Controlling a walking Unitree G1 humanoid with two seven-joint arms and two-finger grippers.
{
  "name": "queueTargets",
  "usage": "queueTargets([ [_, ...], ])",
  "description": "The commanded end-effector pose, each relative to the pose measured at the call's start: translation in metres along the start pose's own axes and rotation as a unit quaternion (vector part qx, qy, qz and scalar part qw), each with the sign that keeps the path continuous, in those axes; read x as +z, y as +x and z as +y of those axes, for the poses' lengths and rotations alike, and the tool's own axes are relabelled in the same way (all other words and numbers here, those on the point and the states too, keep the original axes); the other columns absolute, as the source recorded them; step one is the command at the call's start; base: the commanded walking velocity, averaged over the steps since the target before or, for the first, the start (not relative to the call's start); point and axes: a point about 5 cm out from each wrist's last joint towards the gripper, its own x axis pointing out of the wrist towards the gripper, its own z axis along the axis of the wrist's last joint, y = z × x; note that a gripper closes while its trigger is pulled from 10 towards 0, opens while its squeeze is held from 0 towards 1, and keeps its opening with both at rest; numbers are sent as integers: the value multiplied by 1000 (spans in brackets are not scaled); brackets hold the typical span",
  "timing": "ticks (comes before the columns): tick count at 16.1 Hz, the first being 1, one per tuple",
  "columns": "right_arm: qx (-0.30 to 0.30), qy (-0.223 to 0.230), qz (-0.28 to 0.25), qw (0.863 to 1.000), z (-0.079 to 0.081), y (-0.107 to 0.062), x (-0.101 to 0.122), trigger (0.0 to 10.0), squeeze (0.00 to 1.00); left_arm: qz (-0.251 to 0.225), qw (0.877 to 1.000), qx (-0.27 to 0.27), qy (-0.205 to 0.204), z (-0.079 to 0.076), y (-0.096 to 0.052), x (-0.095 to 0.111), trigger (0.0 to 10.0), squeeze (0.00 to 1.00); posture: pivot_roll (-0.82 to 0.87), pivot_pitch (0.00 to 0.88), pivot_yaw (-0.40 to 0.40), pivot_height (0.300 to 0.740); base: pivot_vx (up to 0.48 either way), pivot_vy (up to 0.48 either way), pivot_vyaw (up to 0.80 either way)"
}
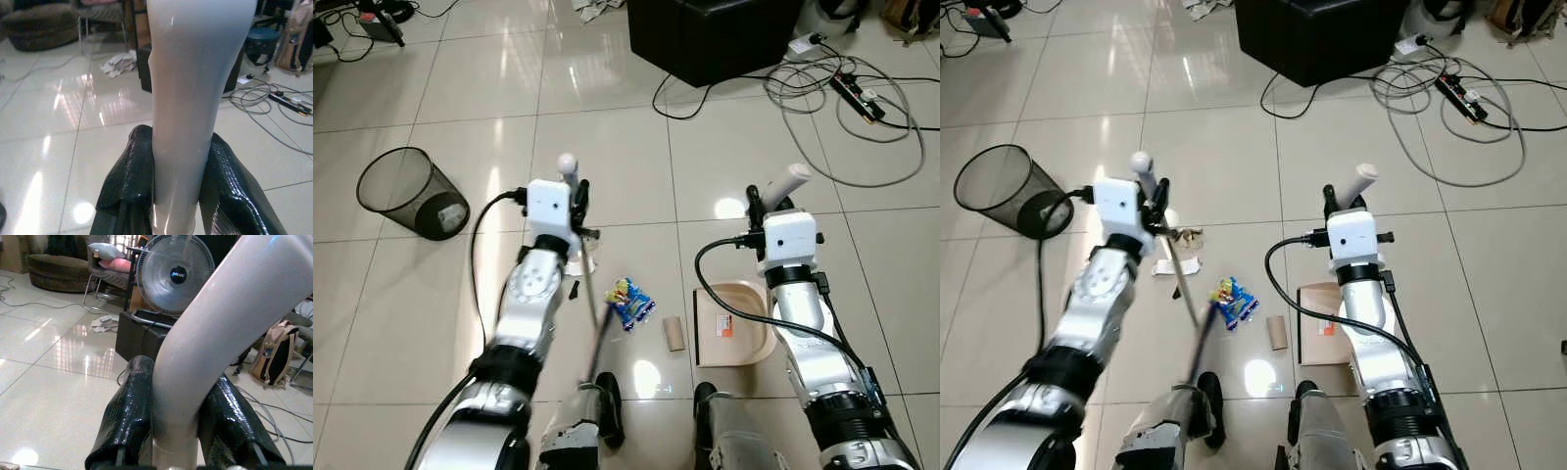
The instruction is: Sweep floor
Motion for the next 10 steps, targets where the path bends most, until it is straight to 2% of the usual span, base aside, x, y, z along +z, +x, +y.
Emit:
queueTargets([
  [1,13,4,-10,1000,11,-1,3,10000,0,20,999,16,-20,1,-2,-9,10000,0,74,347,126,740,0,0,0],
  [2,13,6,-13,1000,13,-1,4,10000,0,20,999,16,-25,0,-1,-8,10000,0,74,347,126,740,0,0,0],
  [4,24,22,-25,999,26,3,10,10000,0,25,996,41,-74,-2,5,-8,10000,0,79,347,129,740,0,0,0],
  [6,31,31,-28,999,37,4,13,10000,0,26,993,57,-98,-2,10,-5,10000,0,80,347,129,740,0,0,0],
  [10,36,46,-21,998,50,3,13,10000,0,28,983,100,-151,4,15,-3,10000,0,82,328,127,740,0,0,0],
])
